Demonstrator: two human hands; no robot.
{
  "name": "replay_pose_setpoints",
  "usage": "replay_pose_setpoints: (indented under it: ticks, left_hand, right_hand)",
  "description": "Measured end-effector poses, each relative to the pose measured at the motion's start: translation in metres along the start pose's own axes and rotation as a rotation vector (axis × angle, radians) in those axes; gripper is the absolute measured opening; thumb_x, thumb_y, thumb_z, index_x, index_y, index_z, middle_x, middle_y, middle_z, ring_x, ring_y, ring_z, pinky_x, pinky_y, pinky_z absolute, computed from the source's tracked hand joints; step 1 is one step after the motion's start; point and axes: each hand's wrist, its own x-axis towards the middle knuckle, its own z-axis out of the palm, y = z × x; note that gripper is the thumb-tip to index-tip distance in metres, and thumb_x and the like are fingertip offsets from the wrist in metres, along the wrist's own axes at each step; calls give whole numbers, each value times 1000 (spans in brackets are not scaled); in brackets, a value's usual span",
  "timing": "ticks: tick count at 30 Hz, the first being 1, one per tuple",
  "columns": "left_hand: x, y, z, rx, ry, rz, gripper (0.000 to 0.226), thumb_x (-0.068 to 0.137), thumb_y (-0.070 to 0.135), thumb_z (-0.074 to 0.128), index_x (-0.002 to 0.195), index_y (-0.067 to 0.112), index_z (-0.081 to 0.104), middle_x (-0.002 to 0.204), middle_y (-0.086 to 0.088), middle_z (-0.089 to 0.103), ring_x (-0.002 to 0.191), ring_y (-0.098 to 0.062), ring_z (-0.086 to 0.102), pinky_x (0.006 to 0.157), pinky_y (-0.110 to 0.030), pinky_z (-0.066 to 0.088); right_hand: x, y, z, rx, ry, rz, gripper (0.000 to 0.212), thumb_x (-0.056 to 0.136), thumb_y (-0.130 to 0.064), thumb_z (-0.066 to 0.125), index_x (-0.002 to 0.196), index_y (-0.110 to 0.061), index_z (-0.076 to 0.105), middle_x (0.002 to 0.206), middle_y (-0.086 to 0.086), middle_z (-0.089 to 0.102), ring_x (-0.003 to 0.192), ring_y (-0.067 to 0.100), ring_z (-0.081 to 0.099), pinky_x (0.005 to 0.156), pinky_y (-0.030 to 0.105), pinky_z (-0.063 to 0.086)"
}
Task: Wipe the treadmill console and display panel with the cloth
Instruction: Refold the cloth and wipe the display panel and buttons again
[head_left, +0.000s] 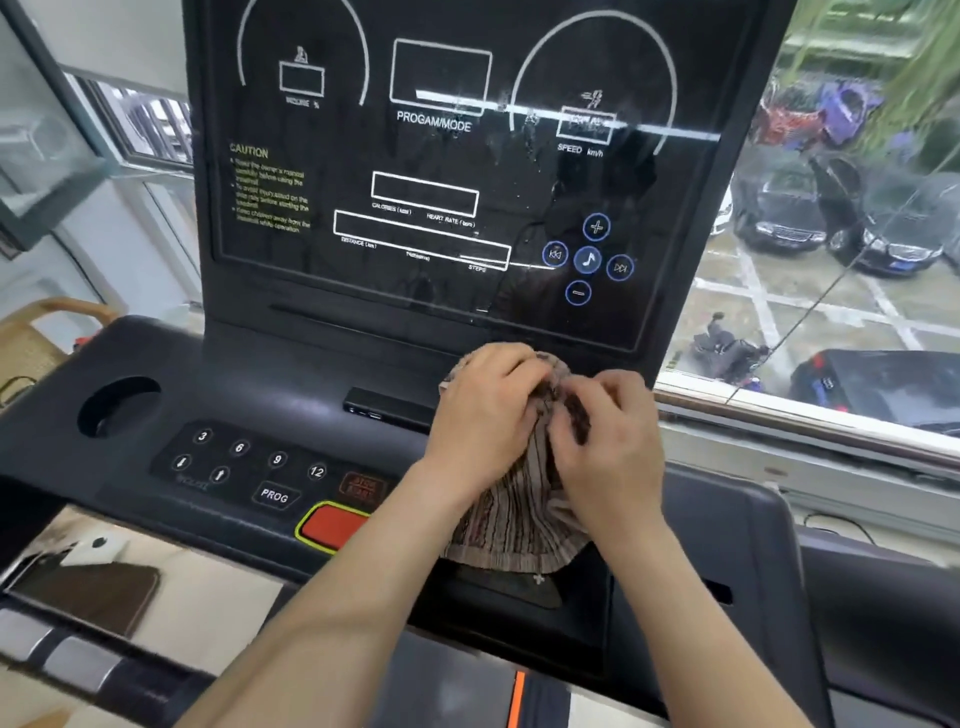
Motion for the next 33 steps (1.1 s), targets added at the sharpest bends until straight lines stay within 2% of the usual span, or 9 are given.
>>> replay_pose_setpoints:
  ticks: [3,8,13,15,17,20,25,30,33]
  left_hand:
    - [3,-8,9,53,96,72,16,80,13,64,94,9,71,95,-3,66,92,-22,59,80,-31,47]
    - [16,-26,7,60,130,285,15,88,18,63,83,9,74,82,-2,67,78,-23,61,69,-35,49]
    - [15,-51,2,54,177,354,21,96,17,59,84,9,75,83,-3,69,79,-21,64,73,-35,53]
    - [13,-63,-2,60,193,376,14,93,16,64,87,10,76,86,-2,70,82,-19,66,76,-33,54]
    - [13,-74,-6,67,225,391,12,92,15,67,86,10,76,87,-2,71,82,-19,67,76,-31,54]
    - [11,-94,-16,72,262,372,13,92,17,67,86,10,76,88,-2,72,82,-20,67,74,-31,55]
    - [4,-137,-41,85,268,293,14,93,17,67,86,10,76,90,-1,72,84,-21,68,73,-34,55]
    - [-2,-180,-66,109,264,221,10,91,10,67,85,9,75,90,-2,72,83,-25,67,70,-37,55]
    - [-5,-203,-83,141,306,152,18,93,10,61,81,9,74,88,-3,72,80,-27,67,68,-38,55]
  right_hand:
    - [2,3,16,34,41,-77,20,86,-2,67,106,-4,71,97,6,59,82,9,50,70,13,39]
    - [12,8,27,-9,122,-171,10,85,5,65,92,0,70,93,11,64,81,14,57,69,19,47]
    - [17,1,33,-51,50,-208,9,87,0,66,95,-1,70,93,11,62,77,17,57,66,18,42]
    - [23,-4,37,-109,15,-246,8,89,-5,66,96,-5,70,91,9,63,76,21,59,66,24,44]
    - [30,-10,42,-168,-27,-314,9,90,-9,64,96,-7,71,90,7,65,77,26,60,66,36,48]
    - [39,-24,56,-212,-61,-368,7,88,-6,67,93,-7,72,88,5,66,76,27,59,60,42,50]
    - [47,-61,94,-204,-72,-465,11,85,2,67,92,-4,72,82,7,64,71,25,57,58,38,51]
    - [56,-99,130,-157,-86,-543,10,89,-2,62,82,-5,69,79,6,62,67,23,54,53,34,48]
    - [64,-124,157,-111,-108,-587,12,86,0,60,79,-4,68,75,7,59,66,24,52,50,36,48]
